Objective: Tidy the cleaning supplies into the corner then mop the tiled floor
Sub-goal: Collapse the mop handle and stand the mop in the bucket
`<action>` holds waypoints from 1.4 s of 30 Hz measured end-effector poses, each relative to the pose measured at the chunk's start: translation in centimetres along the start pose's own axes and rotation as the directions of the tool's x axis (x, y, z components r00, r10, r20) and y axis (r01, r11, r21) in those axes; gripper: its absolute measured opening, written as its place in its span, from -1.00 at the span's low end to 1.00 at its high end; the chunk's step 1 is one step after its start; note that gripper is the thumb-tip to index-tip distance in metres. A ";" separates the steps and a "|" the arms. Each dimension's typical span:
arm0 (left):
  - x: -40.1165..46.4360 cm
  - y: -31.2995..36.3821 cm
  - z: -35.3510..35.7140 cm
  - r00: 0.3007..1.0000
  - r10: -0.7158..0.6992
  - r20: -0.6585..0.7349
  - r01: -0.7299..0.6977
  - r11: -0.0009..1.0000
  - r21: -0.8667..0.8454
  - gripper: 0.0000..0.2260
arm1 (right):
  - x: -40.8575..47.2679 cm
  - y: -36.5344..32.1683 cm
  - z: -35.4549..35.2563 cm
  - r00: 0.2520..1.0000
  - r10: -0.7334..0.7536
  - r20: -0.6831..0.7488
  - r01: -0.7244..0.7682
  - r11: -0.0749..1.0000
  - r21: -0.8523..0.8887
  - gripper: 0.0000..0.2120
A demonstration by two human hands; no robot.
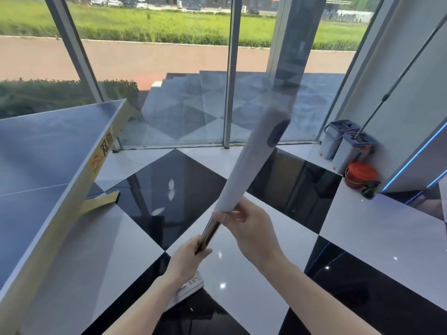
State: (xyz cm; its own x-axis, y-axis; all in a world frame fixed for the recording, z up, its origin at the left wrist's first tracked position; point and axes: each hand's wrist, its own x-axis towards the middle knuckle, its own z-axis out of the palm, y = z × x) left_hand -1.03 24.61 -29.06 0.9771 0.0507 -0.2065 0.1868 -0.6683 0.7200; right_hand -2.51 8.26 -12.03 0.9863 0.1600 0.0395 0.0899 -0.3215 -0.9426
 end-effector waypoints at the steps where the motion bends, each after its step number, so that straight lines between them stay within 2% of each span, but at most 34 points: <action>1: 0.2 0.3 -0.2 1.000 0.009 0.005 -0.009 1.000 -0.003 -0.80 | 0.3 -0.4 -0.3 1.000 -0.018 -0.006 0.018 1.000 -0.007 -0.86; 7: 0.9 6.4 -0.8 0.997 0.075 0.034 -0.073 0.996 -0.057 -0.94 | 0.0 -0.8 -5.8 0.995 -0.100 -0.025 0.102 0.993 0.057 -0.68; 13: 0.9 15.8 -0.9 0.987 0.157 0.038 -0.153 0.984 -0.090 -0.91 | -1.2 5.7 -13.8 0.995 0.042 -0.087 -0.038 0.998 0.047 -0.62; 17: 0.9 23.8 -2.0 0.964 0.266 0.016 -0.262 0.956 -0.136 -0.89 | -1.8 11.0 -18.7 0.987 0.158 -0.025 -0.160 0.985 -0.067 -0.64; 20: 0.4 30.7 -3.0 0.925 0.378 -0.033 -0.377 0.909 -0.175 -0.92 | -1.3 13.0 -21.2 0.976 0.208 0.059 -0.197 0.968 -0.154 -0.53; 23: -0.2 37.0 -3.7 0.881 0.471 -0.044 -0.468 0.854 -0.227 -0.94 | 0.3 12.8 -22.6 0.977 0.157 0.142 -0.131 0.975 -0.179 -0.44; 25: -0.4 40.3 -4.0 0.844 0.535 -0.037 -0.530 0.821 -0.215 -0.91 | 1.6 12.0 -23.7 0.980 0.102 0.169 -0.076 0.985 -0.157 -0.46; 31: 1.5 45.9 -3.3 0.790 0.613 -0.020 -0.592 0.754 -0.287 -0.90 | 5.8 11.5 -28.1 0.997 0.038 0.067 -0.031 0.994 -0.104 -0.60; 34: 4.4 47.3 -2.9 0.764 0.645 -0.019 -0.619 0.724 -0.305 -0.97 | 8.3 11.6 -29.8 1.000 0.006 -0.002 -0.006 0.995 -0.098 -0.63; 35: 5.6 47.7 -2.9 0.757 0.653 -0.026 -0.624 0.711 -0.324 -0.93 | 9.2 11.5 -30.2 1.000 -0.005 -0.022 0.003 0.995 -0.102 -0.64; 39: 12.0 46.6 -2.7 0.767 0.642 0.002 -0.557 0.668 -0.493 -0.41 | 14.7 11.0 -32.1 0.993 -0.048 -0.104 0.033 0.990 -0.137 -0.67; 42: 15.9 42.0 0.4 0.838 0.543 0.046 -0.438 0.722 -0.536 -0.30 | 18.1 9.0 -34.3 0.983 -0.090 -0.163 0.062 0.984 -0.167 -0.70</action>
State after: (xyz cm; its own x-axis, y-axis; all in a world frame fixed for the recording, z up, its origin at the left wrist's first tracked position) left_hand 22.28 -2.94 -2.38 0.9160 -0.3548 0.1872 -0.2386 -0.1066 0.9653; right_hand 20.85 -23.72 -8.39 0.9836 0.0341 0.1772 0.1727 -0.4619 -0.8700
